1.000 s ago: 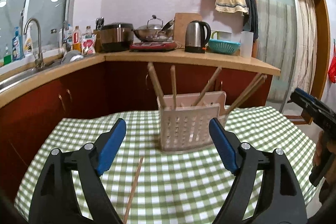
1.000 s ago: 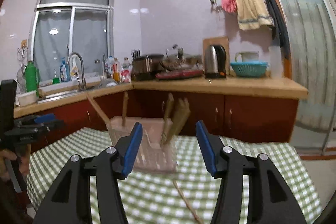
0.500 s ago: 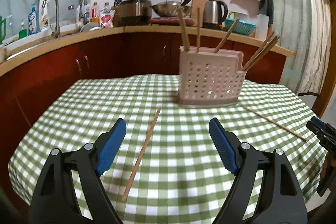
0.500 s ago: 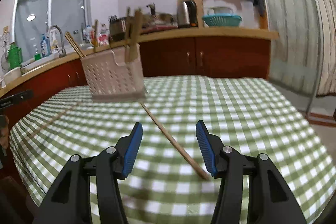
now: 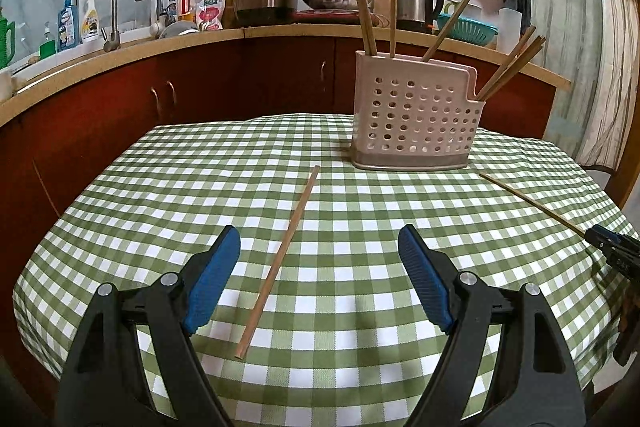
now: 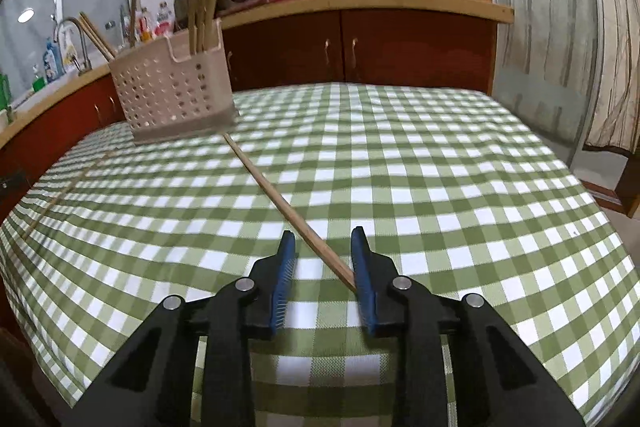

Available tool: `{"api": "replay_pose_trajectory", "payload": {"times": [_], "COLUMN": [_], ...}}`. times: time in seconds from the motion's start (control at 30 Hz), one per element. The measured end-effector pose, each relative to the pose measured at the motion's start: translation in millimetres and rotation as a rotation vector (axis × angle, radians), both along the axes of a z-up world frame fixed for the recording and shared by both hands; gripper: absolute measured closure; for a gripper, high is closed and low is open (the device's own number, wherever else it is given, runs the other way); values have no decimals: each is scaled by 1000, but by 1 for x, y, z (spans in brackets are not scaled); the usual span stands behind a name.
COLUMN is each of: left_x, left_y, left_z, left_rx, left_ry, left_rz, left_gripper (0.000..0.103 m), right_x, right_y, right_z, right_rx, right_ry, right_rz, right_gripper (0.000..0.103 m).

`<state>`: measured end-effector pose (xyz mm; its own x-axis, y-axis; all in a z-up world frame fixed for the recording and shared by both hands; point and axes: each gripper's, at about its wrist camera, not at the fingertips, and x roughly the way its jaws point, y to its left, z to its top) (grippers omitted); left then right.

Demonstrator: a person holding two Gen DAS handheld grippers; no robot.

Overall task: Organize utensils
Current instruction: 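Move both open tools back toward the last loose chopsticks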

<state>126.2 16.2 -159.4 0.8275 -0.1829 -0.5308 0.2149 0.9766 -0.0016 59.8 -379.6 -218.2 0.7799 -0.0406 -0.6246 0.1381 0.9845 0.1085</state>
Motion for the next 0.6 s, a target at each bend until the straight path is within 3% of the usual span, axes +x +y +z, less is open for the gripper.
{"api": "replay_pose_trajectory", "payload": {"times": [0.17,0.33,0.6], "left_x": [1,2,2], "left_y": [9,16,22], "left_z": [-7,-18,-28], "left_rx": [-15,-17,-17], "left_ry": [21,57,87], "left_rz": [9,20,31], "left_gripper": [24,24,24], "right_x": [1,0,-2], "right_y": [7,20,62], "right_z": [-2,1,15], "right_rx": [-59,-52,-24], "right_ry": [23,13,-41], "right_rz": [1,30,127], "right_gripper": [88,96,96]}}
